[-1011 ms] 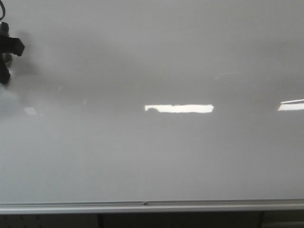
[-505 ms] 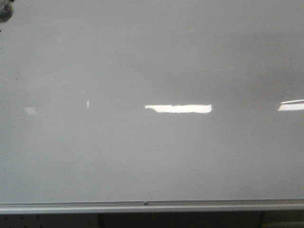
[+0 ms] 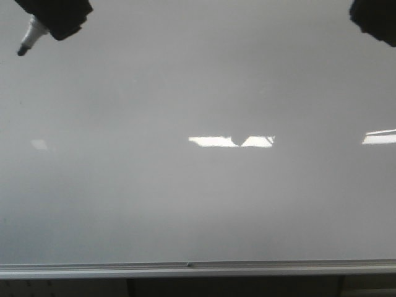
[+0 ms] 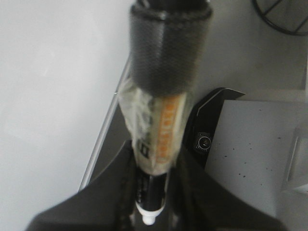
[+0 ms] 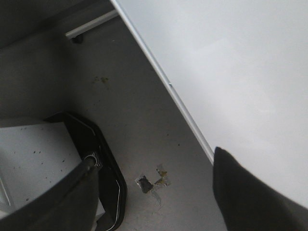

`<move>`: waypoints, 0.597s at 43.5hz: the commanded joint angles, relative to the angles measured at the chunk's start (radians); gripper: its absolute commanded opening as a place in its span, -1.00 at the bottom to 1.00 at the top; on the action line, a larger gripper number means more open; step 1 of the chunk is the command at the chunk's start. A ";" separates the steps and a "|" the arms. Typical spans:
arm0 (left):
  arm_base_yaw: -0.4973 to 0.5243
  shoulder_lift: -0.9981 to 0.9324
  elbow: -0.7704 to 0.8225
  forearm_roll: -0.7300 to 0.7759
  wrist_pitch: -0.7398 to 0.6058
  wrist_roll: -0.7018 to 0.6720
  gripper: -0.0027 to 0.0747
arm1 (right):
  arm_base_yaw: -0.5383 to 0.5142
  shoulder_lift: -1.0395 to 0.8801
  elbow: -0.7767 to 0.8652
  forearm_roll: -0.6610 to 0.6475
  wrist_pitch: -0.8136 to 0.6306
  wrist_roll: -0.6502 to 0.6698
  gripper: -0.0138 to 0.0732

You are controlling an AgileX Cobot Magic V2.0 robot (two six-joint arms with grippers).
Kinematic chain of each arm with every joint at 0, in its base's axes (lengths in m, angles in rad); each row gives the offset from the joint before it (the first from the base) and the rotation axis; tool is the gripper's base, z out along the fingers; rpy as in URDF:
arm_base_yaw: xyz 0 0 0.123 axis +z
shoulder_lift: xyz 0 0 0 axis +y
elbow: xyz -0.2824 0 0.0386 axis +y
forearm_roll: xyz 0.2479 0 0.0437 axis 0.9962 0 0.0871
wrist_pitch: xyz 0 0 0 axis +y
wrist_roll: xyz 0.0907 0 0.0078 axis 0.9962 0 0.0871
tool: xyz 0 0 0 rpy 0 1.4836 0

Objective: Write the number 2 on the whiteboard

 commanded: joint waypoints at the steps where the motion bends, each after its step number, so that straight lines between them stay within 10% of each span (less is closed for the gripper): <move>1: -0.078 -0.012 -0.035 -0.011 0.009 0.002 -0.98 | 0.056 0.020 -0.072 0.066 0.004 -0.077 0.51; 26: -0.247 0.058 -0.037 -0.003 -0.043 0.002 -0.98 | 0.198 0.131 -0.170 0.222 -0.008 -0.231 0.51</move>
